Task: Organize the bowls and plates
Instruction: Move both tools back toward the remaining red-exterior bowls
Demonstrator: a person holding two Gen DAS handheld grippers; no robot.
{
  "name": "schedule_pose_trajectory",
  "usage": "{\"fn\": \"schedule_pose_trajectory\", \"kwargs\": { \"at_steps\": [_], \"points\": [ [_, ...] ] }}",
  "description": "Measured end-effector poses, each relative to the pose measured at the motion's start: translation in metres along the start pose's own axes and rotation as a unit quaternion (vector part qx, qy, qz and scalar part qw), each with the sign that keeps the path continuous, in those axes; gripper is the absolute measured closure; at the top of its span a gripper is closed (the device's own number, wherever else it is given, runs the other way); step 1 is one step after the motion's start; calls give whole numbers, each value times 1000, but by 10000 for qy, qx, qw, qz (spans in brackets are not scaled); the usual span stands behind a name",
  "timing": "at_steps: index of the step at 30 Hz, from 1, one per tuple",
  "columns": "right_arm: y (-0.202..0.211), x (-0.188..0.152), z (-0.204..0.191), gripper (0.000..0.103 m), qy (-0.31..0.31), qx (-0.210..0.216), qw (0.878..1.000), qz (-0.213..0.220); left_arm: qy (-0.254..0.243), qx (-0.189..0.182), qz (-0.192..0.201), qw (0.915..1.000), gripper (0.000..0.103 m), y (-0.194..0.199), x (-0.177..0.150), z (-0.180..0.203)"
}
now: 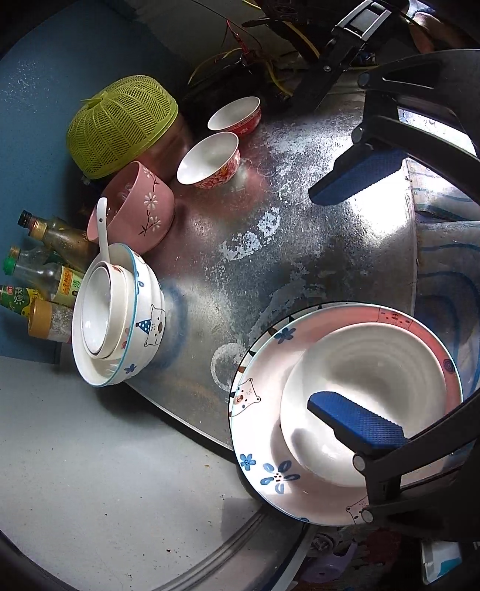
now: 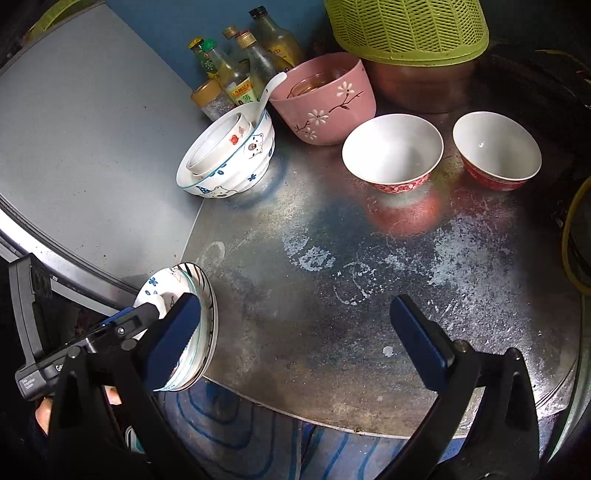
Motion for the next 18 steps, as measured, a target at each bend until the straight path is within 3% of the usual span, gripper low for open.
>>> {"fn": "schedule_pose_trajectory", "kwargs": {
  "at_steps": [18],
  "points": [
    [34,33,74,0,-656,-350,9961,476,-664,-494,-192,9964,2,-39,32,86]
  ]
}}
Point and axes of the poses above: each gripper's, at about its wrist camera, not at the fingertips, and y roughly against the way its jaws point, z to its right, x to its top, the point moved 10 cm from there along -y, roughly the way its jaws point, and after that the axes turned 5 degrees about -y, right-handed, at the moved point
